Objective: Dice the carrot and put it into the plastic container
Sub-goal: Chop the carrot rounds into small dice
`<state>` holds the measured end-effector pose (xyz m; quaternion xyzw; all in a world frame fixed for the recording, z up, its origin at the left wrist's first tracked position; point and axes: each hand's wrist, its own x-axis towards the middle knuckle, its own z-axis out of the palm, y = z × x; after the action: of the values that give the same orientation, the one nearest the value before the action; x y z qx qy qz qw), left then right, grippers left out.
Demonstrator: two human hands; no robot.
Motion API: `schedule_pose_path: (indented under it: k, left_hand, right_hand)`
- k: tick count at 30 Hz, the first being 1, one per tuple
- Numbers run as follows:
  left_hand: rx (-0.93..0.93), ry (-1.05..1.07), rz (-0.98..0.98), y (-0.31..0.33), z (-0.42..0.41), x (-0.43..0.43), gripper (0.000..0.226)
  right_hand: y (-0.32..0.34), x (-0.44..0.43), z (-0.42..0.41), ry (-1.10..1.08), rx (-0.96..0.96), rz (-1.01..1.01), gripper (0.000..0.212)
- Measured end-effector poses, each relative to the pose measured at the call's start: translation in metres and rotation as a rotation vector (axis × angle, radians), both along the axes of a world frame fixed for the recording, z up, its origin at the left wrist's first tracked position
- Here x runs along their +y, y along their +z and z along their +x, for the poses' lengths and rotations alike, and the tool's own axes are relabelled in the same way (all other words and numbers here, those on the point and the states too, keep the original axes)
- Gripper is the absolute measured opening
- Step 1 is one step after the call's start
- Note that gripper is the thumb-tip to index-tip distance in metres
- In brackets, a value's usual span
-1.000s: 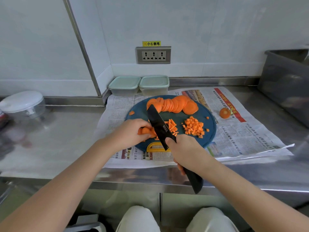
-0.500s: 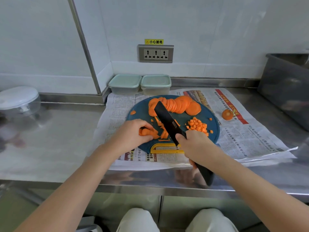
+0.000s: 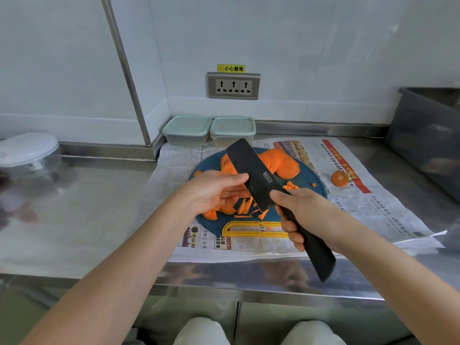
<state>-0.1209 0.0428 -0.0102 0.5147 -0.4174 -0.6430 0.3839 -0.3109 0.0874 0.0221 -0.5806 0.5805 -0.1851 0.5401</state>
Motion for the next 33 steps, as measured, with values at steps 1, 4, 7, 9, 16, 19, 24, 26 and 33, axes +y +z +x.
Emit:
schedule_pose_path:
  k: [1, 4, 7, 9, 16, 19, 24, 26, 33]
  left_hand:
    - [0.006, -0.002, 0.011, 0.0, -0.001, -0.001, 0.009]
    - [0.04, -0.014, 0.034, -0.001, -0.002, -0.002, 0.011]
    - [0.074, -0.006, 0.012, 0.0, -0.004, -0.003, 0.011]
    - [0.067, -0.001, -0.014, 0.001, -0.006, -0.002, 0.011]
    - [0.086, 0.062, -0.056, -0.002, -0.013, 0.002, 0.013]
    - [0.034, 0.086, -0.147, -0.002, -0.016, 0.004, 0.013]
    - [-0.04, 0.081, -0.196, 0.002, -0.017, 0.005, 0.016]
    - [-0.032, 0.094, -0.193, 0.003, -0.017, 0.005, 0.016]
    - [-0.152, 0.235, -0.228, 0.01, 0.014, 0.006, 0.023]
  right_hand:
    - [0.0, 0.0, -0.002, 0.003, 0.001, 0.0, 0.035]
    - [0.0, 0.001, -0.008, 0.006, -0.029, 0.019, 0.035]
    - [0.0, 0.0, -0.01, -0.002, -0.062, 0.021, 0.035]
    - [-0.001, 0.001, -0.009, -0.003, -0.004, -0.041, 0.035]
    - [-0.01, 0.003, -0.004, -0.007, 0.131, -0.217, 0.035]
    - [-0.004, 0.002, -0.009, -0.041, -0.017, -0.068, 0.033]
    - [-0.007, 0.005, -0.005, -0.026, 0.084, -0.228, 0.036]
    - [-0.008, 0.006, -0.003, -0.04, 0.044, -0.222, 0.036]
    - [-0.011, 0.007, -0.008, -0.114, -0.147, -0.079, 0.034]
